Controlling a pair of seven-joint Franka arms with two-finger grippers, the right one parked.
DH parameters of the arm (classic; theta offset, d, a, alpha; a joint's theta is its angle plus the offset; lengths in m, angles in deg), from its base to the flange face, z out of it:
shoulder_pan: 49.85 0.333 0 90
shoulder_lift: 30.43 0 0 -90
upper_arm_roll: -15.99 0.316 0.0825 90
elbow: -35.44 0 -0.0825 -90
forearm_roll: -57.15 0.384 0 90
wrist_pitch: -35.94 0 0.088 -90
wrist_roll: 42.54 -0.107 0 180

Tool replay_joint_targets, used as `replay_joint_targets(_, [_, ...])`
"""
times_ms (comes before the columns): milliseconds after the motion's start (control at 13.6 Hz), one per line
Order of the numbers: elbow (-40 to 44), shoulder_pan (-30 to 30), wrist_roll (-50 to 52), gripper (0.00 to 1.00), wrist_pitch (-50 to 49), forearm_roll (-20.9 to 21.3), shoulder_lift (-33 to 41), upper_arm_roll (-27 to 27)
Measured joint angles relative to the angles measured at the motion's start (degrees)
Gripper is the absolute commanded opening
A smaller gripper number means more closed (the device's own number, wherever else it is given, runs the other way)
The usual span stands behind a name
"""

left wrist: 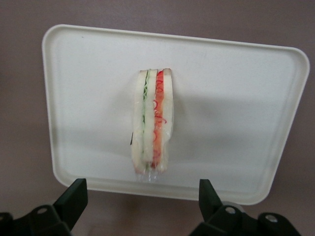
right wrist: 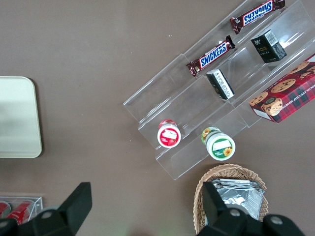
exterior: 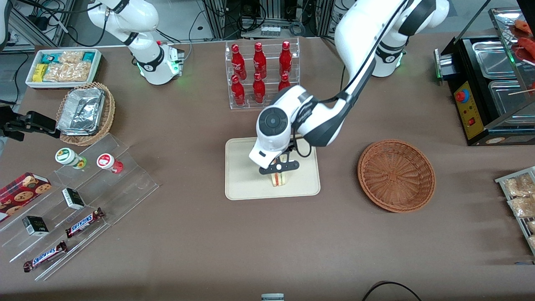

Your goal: Place sandwich from basket to tray

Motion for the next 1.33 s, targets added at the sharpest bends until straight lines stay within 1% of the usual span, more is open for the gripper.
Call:
replay_joint_targets(148, [0.3, 0.0, -2.7, 1.0, -3.1, 0.2, 2.6, 0.5])
replay_joint_targets(221, [0.4, 0.4, -5.9, 1.0, -4.6, 0.4, 3.5, 1.0])
replay_joint_targets(369, [0.4, 2.9, -13.8, 1.0, -6.4, 0.4, 5.0, 1.6])
replay_joint_targets(664, [0.4, 11.7, -21.4, 1.0, -12.2, -0.1, 8.3, 1.8])
replay_joint_targets(885, [-0.8, 17.3, -29.2, 1.0, -14.9, -0.4, 10.9, 1.8])
replay_joint_targets(1107, [-4.8, 24.1, -38.3, 1.0, -15.4, -0.5, 14.9, 1.9])
replay_joint_targets(1328, [-8.9, 29.8, -43.1, 1.0, -15.5, -0.6, 18.8, 1.9])
